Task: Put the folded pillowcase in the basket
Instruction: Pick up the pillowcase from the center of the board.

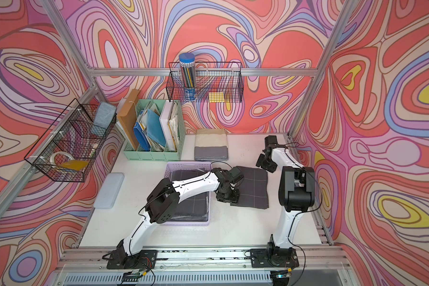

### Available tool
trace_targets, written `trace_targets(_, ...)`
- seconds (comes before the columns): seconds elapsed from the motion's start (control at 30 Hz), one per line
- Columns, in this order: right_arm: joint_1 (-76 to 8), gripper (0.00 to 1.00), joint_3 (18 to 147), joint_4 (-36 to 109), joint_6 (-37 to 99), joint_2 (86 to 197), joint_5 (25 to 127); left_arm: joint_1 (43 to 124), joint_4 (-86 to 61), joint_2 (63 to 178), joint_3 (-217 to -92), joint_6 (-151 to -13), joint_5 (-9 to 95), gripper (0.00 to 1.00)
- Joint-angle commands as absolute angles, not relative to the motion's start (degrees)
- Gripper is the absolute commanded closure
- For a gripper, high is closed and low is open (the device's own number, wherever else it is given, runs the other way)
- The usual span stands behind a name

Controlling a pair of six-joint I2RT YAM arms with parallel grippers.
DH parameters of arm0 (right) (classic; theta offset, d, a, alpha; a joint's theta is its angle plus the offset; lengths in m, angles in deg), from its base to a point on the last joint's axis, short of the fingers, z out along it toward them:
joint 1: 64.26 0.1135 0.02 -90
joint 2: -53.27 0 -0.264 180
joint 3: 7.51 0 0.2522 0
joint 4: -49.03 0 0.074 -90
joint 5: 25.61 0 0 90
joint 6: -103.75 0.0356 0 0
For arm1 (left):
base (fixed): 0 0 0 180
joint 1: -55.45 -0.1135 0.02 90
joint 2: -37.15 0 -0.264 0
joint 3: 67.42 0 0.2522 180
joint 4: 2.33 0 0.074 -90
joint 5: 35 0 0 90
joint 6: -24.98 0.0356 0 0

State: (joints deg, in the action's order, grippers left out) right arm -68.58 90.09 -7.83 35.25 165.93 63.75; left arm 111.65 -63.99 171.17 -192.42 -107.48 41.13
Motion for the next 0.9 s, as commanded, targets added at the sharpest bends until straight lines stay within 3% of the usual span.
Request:
trace_targets(0.0, -69.31, 0.44, 89.47, -8.7, 34.32, 168.76, 63.6, 111.57, -63.68, 173.39, -193.26, -108.0, 39.24, 0.46)
trace_targets(0.17, -69.62, 0.44, 89.35, -9.46, 33.88, 171.16, 65.34, 111.61, -63.38, 173.49, -193.14, -108.09, 36.72, 0.51)
trace_targets(0.37, -69.65, 0.48, 88.96, -10.22, 33.01, 172.06, 67.19, 111.87, -62.56, 173.91, -192.8, -107.83, 35.56, 0.72)
trace_targets(0.5, -69.62, 0.54, 88.73, -11.36, 32.5, 173.52, 68.43, 111.79, -61.95, 174.93, -193.74, -108.0, 34.68, 0.81)
trace_targets(0.6, -69.62, 0.66, 88.36, -11.7, 32.29, 174.35, 69.42, 111.7, -62.24, 175.79, -194.76, -107.77, 34.36, 0.88)
trace_targets(0.77, -69.62, 0.98, 86.86, -10.27, 32.72, 173.82, 70.13, 111.04, -63.45, 176.06, -195.99, -106.07, 35.1, 1.0)
trace_targets(0.87, -69.62, 1.0, 86.37, -9.46, 33.16, 172.91, 69.64, 110.23, -63.7, 175.43, -195.97, -105.55, 35.31, 1.0)
